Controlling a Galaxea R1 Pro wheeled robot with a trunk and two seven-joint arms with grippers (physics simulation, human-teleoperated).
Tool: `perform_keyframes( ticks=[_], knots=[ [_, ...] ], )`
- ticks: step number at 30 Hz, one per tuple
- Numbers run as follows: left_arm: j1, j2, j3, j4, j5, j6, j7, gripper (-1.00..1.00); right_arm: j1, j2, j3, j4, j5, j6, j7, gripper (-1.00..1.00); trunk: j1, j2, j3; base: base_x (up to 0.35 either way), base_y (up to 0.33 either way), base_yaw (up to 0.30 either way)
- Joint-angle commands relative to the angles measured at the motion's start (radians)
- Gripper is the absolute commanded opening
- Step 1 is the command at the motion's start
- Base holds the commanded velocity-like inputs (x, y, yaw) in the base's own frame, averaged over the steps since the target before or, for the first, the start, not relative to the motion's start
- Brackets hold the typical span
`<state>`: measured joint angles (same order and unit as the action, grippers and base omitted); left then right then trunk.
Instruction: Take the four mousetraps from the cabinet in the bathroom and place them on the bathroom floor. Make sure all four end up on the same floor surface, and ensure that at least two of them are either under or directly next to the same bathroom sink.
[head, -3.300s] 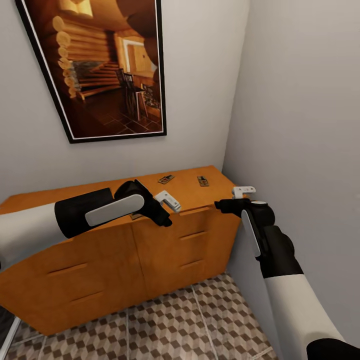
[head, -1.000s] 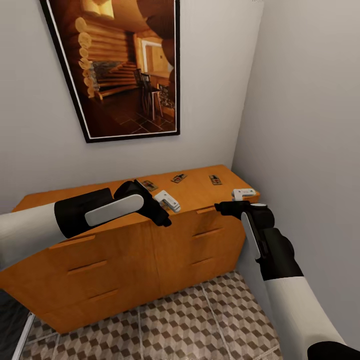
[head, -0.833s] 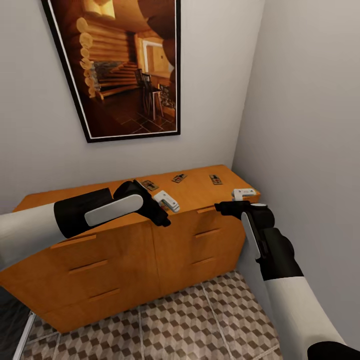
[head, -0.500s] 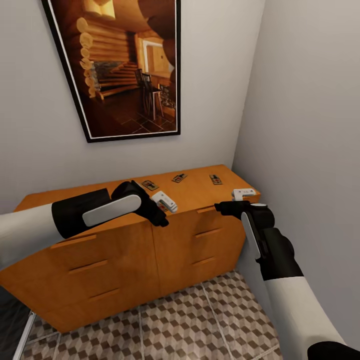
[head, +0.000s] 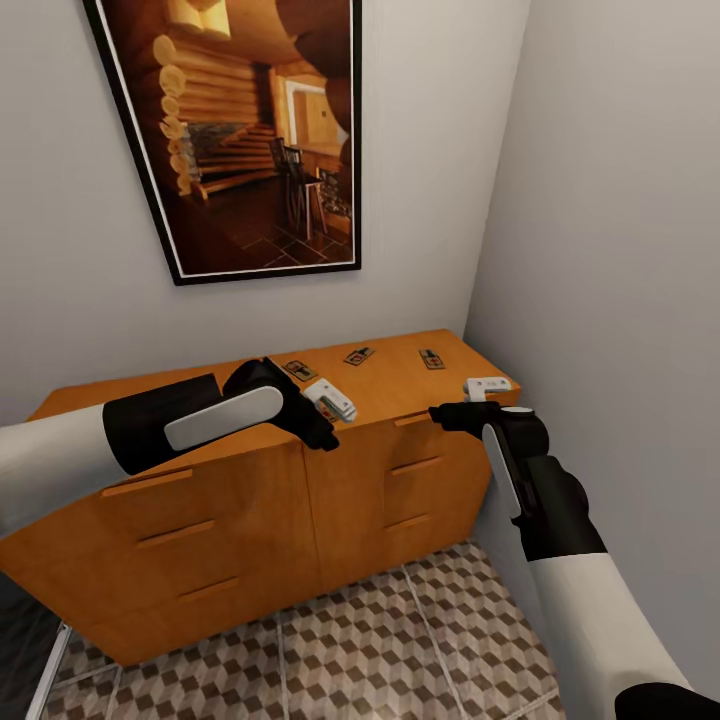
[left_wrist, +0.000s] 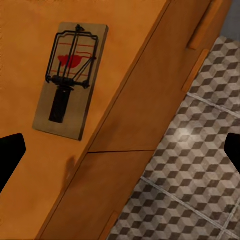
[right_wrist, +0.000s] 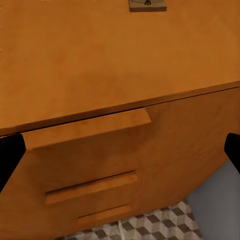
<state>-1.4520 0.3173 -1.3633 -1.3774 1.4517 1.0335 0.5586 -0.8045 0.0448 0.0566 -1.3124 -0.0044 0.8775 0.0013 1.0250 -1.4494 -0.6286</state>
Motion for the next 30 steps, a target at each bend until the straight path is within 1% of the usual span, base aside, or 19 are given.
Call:
perform_keyframes(
  ticks=[1,12,19,30],
  knots=[
    [-0.001,0.001,-0.002,-0.001,0.01,-0.001,0.01,1.0,-0.001,0.0,0.0,-0.001,0.0,0.005,0.0,1.0,0.0,-0.001,-0.001,0.051,0.044,0.0],
    [-0.001,0.004,-0.002,-0.001,0.01,-0.001,0.01,1.0,-0.001,0.0,0.0,-0.001,0.0,0.005,0.0,1.0,0.0,-0.001,-0.001,0.161,0.156,0.0],
    [-0.002,0.001,-0.002,0.001,0.01,-0.001,0.01,1.0,-0.001,0.001,0.0,-0.001,0.0,0.005,0.0,1.0,0.0,-0.001,-0.001,0.199,0.154,0.0],
    [-0.002,0.001,-0.002,0.0,0.01,-0.001,0.011,1.0,0.0,0.001,0.0,-0.001,0.0,0.005,0.0,1.0,0.0,-0.001,-0.001,0.033,0.024,0.0]
  ],
)
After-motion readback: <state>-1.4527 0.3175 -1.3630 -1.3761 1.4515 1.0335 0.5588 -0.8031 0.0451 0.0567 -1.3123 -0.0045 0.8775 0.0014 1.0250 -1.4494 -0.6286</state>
